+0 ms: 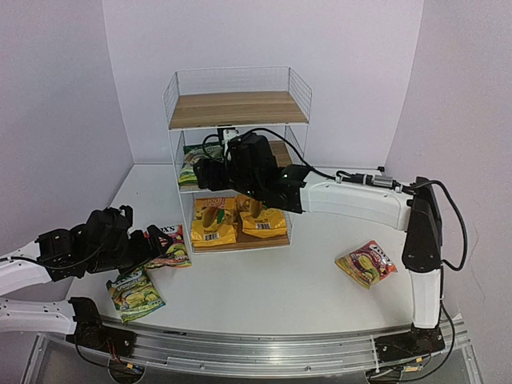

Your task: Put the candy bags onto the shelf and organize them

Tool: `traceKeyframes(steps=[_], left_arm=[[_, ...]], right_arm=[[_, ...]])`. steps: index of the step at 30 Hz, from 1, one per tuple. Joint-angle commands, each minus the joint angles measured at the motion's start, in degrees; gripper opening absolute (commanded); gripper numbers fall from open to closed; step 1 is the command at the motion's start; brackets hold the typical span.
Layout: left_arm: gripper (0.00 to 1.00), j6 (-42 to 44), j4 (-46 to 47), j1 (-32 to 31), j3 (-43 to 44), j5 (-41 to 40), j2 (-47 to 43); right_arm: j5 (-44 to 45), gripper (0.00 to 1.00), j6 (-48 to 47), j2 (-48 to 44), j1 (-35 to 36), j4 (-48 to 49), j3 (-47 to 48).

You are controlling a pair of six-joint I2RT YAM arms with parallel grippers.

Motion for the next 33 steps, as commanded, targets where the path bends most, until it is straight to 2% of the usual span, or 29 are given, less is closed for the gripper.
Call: traceKeyframes(steps=[1,7,13,28,33], left_arm=[[1.00,-0.7,1.4,0.3,-0.1,-0.1,-0.6],[0.99,-1.0,2.0,0.3,-0.4,0.2,-1.1],[1.00,-0.5,2.9,0.3,-0.2,0.7,0.3],[0.99,0.3,4.2,0.3,-0.1,1.3,1.1],[1.00,0.6,4.6,0.3,-0.2,1.5,1.5]], right_arm=[[-3.4,0.80,1.9,0.2,0.0,0.0,0.3],[-7.2,0.71,9.3,-4.6,0.0,-0.3,-4.3],[-14.8,0.70,11.9,-6.0,0.1,-3.7,-4.4],[-15.7,0.71,13.1,-8.7,0.0,-18.7,-2.1],[-20.4,0.69,14.0,-8.8,0.0,-19.6,-1.9]])
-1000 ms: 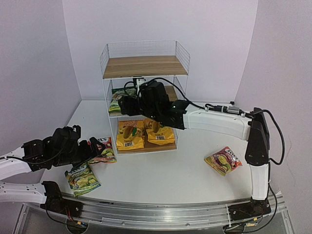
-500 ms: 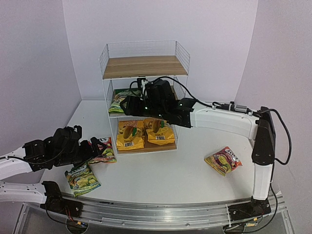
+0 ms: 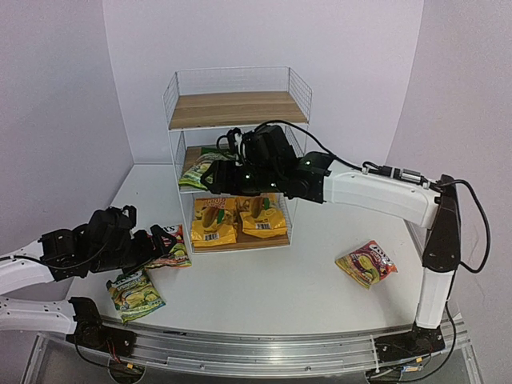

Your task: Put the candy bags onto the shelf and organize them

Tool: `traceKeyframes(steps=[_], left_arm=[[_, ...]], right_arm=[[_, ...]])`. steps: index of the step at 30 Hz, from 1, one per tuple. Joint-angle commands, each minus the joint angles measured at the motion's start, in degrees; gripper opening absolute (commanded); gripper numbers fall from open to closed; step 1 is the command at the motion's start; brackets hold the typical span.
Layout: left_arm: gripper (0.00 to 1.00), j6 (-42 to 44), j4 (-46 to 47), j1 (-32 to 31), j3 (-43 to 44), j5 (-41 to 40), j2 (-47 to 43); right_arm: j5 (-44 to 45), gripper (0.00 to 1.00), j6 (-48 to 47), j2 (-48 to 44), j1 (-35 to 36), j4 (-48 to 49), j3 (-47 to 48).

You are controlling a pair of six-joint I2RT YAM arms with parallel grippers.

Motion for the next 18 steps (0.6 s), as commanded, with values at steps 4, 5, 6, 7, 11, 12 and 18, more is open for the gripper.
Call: traceKeyframes(steps=[4,5,6,7,11,12,18], left_arm=[[1.00,1.0,2.5,0.3,0.3,0.3,0.8],[0.99,1.0,2.6,0.3,0.3,0.3,0.8],[0.99,1.0,2.7,0.3,0.2,0.5,0.8],[0.99,1.0,2.7,0.3,0.1,0.5,0.8],[0.99,1.1,3.0,0.2,-0.1,0.6,0.8],[0.99,1.2,3.1,0.3,-0.1,0.6,0.9],[1.00,1.8,4.1,0.3,0.2,1.0,1.9]], right_arm=[[-10.0,0.64,3.5,-2.1,0.9,-7.8,1.0],[-9.7,0.64,3.8,-2.4,0.9,-8.9,0.9],[-8.9,0.64,4.3,-3.0,0.9,-9.9,0.7],[-7.5,0.64,4.5,-3.7,0.9,-10.7,0.1],[-0.6,0.68,4.1,-5.3,0.8,-10.9,-2.2],[0.1,0.69,4.1,-4.8,0.8,-10.6,-1.8],[-4.3,0.65,6.6,-0.8,0.7,-5.3,2.4]])
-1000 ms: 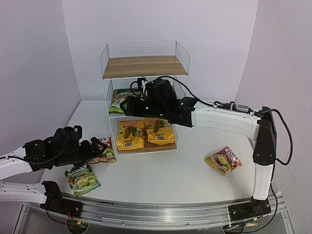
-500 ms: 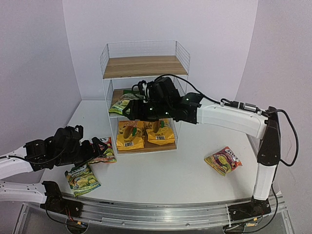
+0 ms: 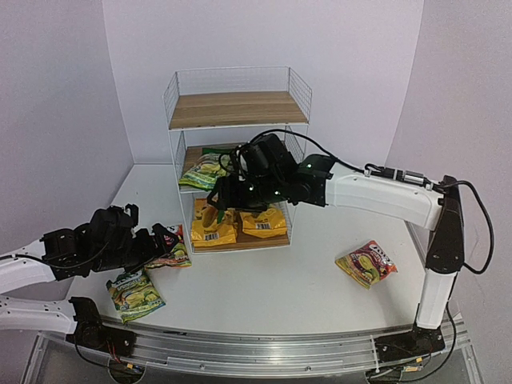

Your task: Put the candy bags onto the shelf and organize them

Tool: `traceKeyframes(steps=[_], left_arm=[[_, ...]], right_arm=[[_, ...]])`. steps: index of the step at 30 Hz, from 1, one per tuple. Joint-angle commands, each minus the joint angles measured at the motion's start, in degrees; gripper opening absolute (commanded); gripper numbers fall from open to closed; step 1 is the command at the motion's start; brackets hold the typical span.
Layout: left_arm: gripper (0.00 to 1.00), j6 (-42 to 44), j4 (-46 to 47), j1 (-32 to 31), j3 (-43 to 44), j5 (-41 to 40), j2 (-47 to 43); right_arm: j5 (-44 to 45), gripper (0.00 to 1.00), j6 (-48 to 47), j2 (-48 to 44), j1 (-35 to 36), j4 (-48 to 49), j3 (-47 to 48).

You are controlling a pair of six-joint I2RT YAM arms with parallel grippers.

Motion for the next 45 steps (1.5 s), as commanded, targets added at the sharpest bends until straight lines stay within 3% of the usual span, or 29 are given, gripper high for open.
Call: traceKeyframes(steps=[1,8,16,26,36,45], left_arm=[[1.00,1.4,2.3,0.3,0.2,0.6,0.8],[1.00,1.5,3.2,0.3,-0.4,0.5,0.2],[1.00,1.9,3.7,0.3,-0.5,0.4,-0.2],[1.00,2.3,4.7,0.3,-0.4,1.0,1.4],[0.99,2.2,4.7,0.3,-0.4,0.8,1.0],[1.00,2.3,5.2,0.3,-0.4,0.8,2.1]], right_arm=[[-1.9,0.64,2.8,1.2,-0.1,5.5,4.6],[-4.6,0.63,7.1,2.7,-0.1,12.6,6.3],[-6.9,0.62,10.8,-1.1,-0.1,17.9,1.0],[-8.1,0.60,7.1,-5.0,0.3,22.4,-2.2],[5.1,0.58,2.3,-9.8,0.2,22.1,-8.2],[0.3,0.56,-2.4,-3.6,0.2,22.6,-1.6]])
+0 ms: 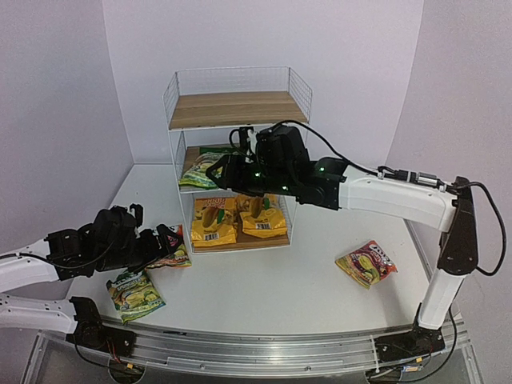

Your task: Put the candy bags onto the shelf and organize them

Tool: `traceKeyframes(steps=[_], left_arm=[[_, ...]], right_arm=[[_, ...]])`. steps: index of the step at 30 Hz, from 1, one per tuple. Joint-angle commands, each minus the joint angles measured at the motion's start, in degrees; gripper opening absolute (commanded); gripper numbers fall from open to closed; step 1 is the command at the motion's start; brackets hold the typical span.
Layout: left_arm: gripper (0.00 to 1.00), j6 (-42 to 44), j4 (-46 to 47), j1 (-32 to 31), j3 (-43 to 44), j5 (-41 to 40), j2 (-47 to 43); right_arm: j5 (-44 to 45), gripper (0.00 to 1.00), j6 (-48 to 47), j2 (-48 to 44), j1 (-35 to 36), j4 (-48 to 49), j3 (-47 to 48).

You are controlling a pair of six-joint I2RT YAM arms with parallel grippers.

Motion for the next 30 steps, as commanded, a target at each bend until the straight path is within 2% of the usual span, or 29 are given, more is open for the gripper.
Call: traceKeyframes(steps=[1,8,13,17,24,28,30], left_arm=[[0.99,0.8,2.2,0.3,0.1,-0.1,0.3],[1.00,-0.3,1.8,0.3,-0.8,-0.2,-1.3],[1.00,-0.1,0.8,0.3,-0.2,-0.6,-1.6],[1.00,0.1,-2.5,0.3,1.9,-2.0,0.4],[1.00,0.7,-4.7,1.6,4.5,-3.8,7.3],[1.00,4.7,-3.1,9.1,4.5,-0.2,10.0],[1.00,6.4,-3.3,13.3,4.5,1.0,10.7]], right_arm=[[-1.1,0.56,-5.3,2.2,0.5,5.8,5.4],[11.1,0.55,-11.0,2.6,0.6,6.5,3.0],[11.8,0.55,-12.2,1.4,0.6,5.8,1.1],[11.6,0.59,-9.5,-4.2,0.5,0.8,-4.9],[6.8,0.77,-1.7,-14.5,-0.2,-17.4,-16.1],[1.2,0.86,6.7,-19.5,-6.3,-19.5,-27.1],[2.3,0.90,7.7,-21.1,-7.9,-19.5,-30.4]])
